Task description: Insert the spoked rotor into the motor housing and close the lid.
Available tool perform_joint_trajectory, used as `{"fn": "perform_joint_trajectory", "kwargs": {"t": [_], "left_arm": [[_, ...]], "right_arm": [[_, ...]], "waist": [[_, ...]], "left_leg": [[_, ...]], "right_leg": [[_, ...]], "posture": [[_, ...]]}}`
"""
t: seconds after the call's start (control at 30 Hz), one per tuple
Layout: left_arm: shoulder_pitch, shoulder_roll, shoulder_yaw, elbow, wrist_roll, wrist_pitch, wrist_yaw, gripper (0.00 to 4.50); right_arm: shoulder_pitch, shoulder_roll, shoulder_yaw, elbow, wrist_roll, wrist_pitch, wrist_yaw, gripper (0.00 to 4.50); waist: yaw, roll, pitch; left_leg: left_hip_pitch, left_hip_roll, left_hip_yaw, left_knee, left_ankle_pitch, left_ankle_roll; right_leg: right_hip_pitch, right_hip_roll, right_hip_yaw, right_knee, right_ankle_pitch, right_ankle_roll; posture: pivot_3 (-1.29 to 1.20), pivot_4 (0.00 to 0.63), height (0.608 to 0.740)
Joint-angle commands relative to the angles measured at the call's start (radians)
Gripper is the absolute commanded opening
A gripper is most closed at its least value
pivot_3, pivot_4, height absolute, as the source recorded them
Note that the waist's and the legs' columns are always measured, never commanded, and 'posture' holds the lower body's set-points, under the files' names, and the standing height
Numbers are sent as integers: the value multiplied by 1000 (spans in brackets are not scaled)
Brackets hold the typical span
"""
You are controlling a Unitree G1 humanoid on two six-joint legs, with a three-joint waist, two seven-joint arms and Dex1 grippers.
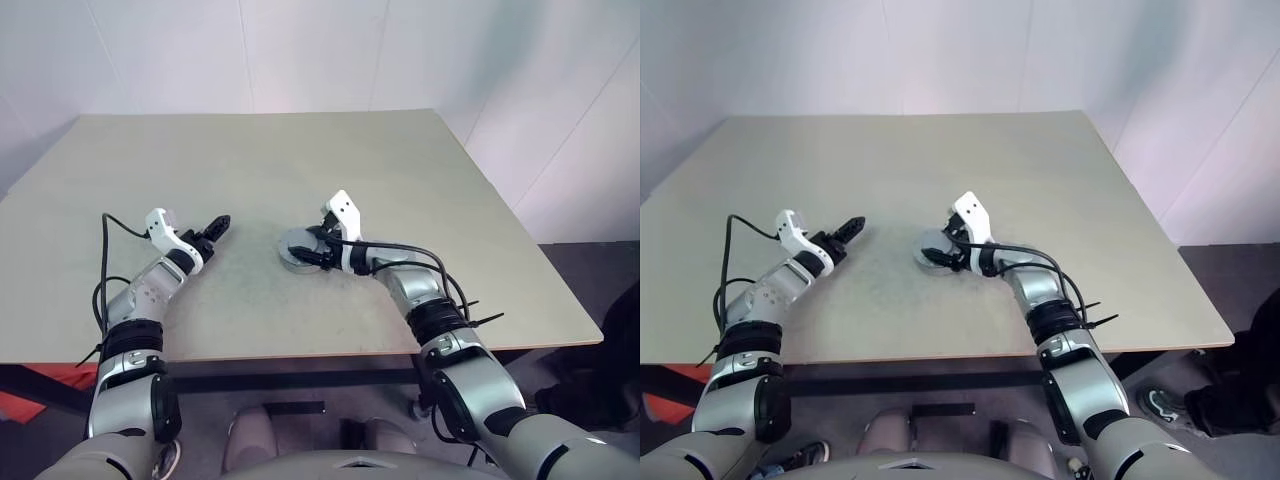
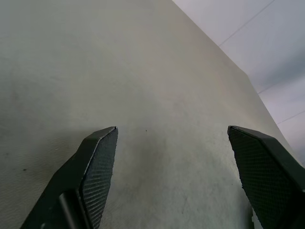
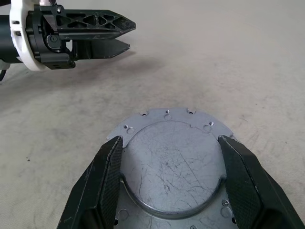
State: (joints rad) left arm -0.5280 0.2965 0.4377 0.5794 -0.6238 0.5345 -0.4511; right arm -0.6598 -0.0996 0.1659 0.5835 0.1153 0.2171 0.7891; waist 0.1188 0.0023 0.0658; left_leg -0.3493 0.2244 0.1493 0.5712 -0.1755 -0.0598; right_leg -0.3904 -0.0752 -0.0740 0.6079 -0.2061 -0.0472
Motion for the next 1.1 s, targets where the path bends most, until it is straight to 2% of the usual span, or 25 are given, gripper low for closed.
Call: {"fn": "perform_joint_trajectory", "kwargs": {"t": [0.03, 0.6, 1.1], "left_arm": [[-11, 5, 1, -33, -3, -3, -6, 3927], [-3, 3, 7, -33, -3, -7, -2, 3927], [3, 0, 5, -39, -4, -5, -2, 3927]], "right_arm": [[-22, -10, -19, -69, 15, -9, 1, 3062], [-6, -32, 32, -29, -51, -26, -9, 3062], [9, -37, 29, -34, -38, -8, 12, 3062]], "waist": [[0, 0, 0], [1, 0, 0], [2, 0, 0]], "left_leg": [[0, 0, 0, 0, 0, 0], [-1, 0, 0, -1, 0, 0], [-1, 0, 0, -1, 0, 0]], "right_leg": [[0, 0, 0, 0, 0, 0], [-1, 0, 0, -1, 0, 0], [-1, 0, 0, -1, 0, 0]], "posture": [[0, 0, 740], [0, 0, 740], [0, 0, 740]]}}
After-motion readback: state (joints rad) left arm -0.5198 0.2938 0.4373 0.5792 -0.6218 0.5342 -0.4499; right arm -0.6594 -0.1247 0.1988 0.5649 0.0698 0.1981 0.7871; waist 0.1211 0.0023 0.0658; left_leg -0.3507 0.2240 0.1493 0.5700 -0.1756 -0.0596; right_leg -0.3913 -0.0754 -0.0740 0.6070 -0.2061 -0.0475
